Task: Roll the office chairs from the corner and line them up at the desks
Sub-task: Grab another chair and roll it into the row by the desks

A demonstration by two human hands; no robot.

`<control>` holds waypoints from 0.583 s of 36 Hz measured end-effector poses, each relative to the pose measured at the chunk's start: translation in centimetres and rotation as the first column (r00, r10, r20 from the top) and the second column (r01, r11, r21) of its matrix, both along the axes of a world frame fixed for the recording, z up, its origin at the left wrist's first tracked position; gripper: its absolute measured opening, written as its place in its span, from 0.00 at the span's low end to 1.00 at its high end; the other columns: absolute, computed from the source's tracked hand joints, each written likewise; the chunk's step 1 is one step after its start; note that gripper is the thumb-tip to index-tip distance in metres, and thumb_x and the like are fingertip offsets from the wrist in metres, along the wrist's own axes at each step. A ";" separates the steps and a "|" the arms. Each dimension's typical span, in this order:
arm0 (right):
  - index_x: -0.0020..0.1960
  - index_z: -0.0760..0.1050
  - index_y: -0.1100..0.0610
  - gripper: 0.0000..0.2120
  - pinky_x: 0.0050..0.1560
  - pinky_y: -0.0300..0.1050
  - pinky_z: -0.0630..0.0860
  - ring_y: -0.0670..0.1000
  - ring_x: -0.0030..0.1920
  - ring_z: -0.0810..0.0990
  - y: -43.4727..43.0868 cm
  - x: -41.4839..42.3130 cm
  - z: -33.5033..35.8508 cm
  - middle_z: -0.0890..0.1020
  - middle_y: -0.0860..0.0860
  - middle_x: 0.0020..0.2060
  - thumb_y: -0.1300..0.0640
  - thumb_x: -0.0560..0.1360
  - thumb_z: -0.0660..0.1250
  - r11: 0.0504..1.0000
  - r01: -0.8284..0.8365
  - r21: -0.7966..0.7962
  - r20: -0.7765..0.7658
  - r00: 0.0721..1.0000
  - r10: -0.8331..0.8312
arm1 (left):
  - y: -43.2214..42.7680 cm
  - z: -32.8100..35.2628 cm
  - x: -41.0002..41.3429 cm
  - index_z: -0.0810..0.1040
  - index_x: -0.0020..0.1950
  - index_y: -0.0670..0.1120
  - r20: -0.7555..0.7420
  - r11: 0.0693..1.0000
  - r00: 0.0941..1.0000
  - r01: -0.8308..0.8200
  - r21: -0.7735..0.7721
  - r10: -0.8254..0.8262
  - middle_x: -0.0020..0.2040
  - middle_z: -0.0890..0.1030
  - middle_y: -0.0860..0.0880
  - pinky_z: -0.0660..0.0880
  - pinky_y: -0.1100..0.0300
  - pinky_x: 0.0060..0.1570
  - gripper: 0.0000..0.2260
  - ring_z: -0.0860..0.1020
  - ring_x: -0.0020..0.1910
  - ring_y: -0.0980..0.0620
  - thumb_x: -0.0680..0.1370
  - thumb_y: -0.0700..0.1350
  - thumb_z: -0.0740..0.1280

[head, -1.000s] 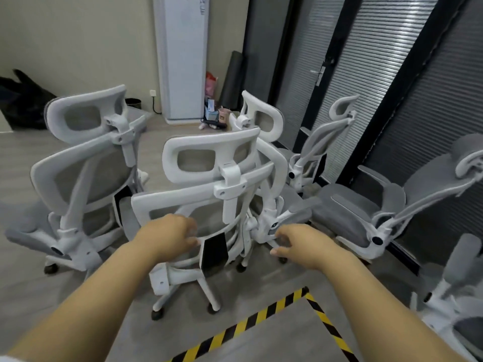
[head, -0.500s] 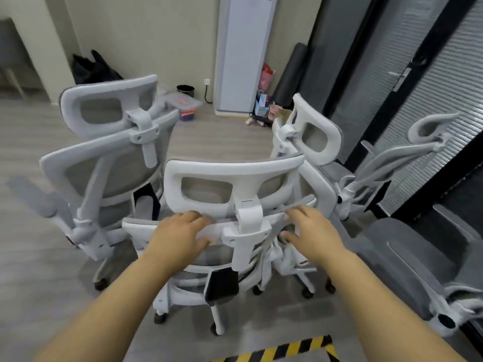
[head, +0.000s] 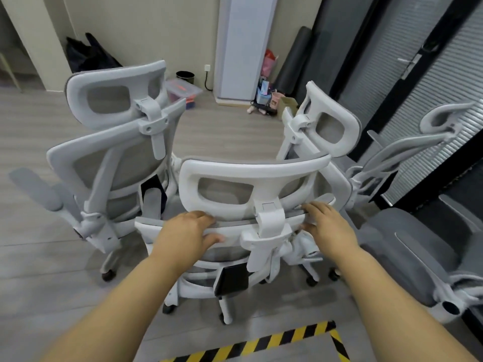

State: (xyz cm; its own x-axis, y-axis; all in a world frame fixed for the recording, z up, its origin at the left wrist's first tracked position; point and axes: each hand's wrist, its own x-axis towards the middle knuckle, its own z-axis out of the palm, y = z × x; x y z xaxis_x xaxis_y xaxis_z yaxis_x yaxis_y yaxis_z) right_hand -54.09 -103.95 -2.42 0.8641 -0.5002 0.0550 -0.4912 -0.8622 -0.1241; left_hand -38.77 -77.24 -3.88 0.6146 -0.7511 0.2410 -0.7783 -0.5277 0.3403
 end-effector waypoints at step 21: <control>0.68 0.70 0.52 0.21 0.65 0.47 0.64 0.51 0.68 0.64 18.9 -7.4 -1.1 0.71 0.49 0.67 0.51 0.76 0.65 0.967 0.253 0.029 0.113 0.960 -0.255 | 14.4 -0.1 0.0 0.83 0.45 0.47 0.014 0.970 0.971 0.237 -0.055 -0.237 0.43 0.83 0.50 0.76 0.58 0.34 0.22 0.81 0.38 0.47 0.68 0.63 0.61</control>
State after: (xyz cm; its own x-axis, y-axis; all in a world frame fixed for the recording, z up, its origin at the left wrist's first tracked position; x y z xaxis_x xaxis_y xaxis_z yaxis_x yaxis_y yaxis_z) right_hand -61.48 -85.03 -3.54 0.6968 -0.7039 0.1380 -0.6754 -0.7086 -0.2043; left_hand -38.77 -62.88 -3.93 0.4188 -0.8604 0.2905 -0.8814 -0.3081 0.3580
